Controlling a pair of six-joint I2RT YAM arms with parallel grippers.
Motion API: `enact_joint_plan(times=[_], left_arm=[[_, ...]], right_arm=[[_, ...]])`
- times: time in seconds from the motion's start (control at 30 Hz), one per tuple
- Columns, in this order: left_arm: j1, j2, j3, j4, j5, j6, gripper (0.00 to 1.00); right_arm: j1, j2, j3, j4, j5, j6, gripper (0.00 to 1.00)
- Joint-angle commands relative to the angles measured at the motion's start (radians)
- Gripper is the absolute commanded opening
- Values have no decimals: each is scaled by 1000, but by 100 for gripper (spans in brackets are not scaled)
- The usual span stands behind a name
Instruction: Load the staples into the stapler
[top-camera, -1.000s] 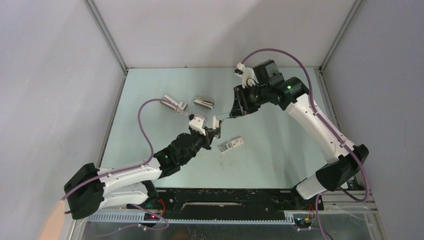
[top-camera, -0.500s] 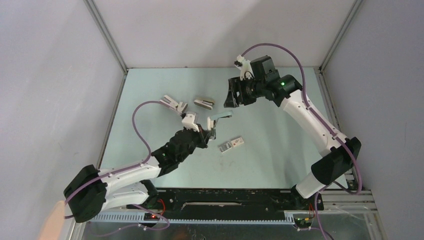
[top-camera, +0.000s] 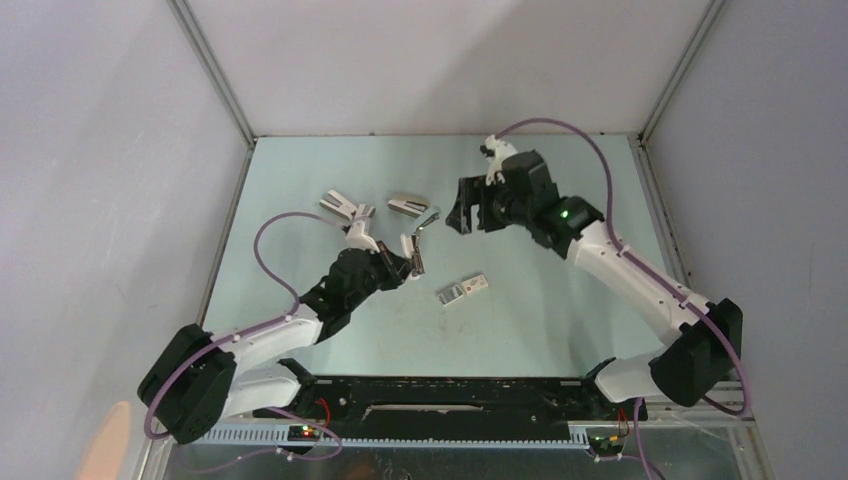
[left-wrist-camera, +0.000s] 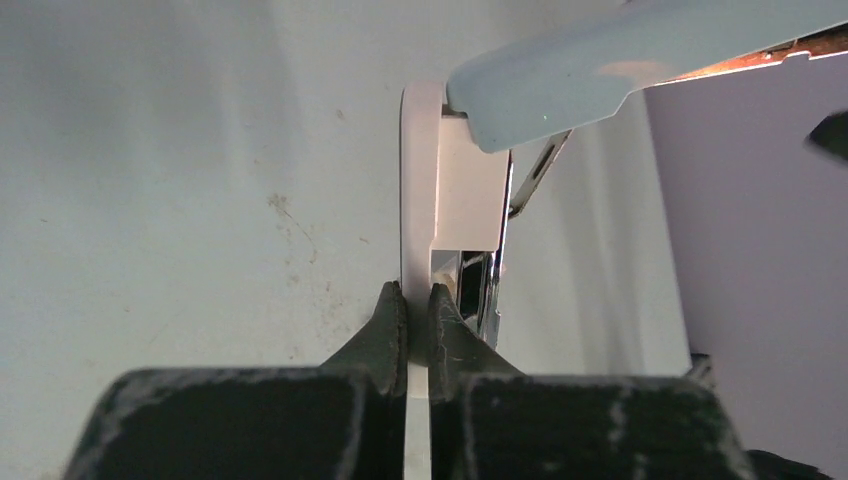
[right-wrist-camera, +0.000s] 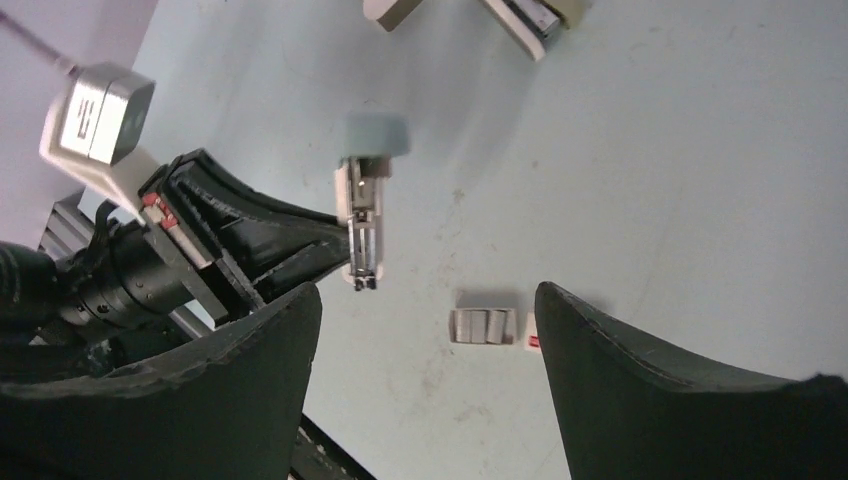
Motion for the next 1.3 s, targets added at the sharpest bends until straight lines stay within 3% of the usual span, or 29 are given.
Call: enact_joint_plan(times=[0.0, 0.37, 0.57, 0.97, 1.1, 1.27], left_arm=[[29, 41, -7, 182, 165, -150, 0], [33, 77, -18, 291, 230, -243, 0], [33, 68, -23, 308, 239, -248, 0], [33, 58, -25, 294, 241, -240, 0], [33, 29, -12, 209, 217, -194, 18], [33, -42, 8, 58, 154, -102, 51]], right_arm=[[119, -42, -126, 245, 216, 55, 81], [253, 115, -191, 458, 360, 88, 77], [267, 162, -191, 498, 399, 96, 68], [274, 163, -191, 494, 395, 61, 14], [274, 147, -191, 481, 397, 25, 2], [259, 133, -191, 466, 384, -25, 0]])
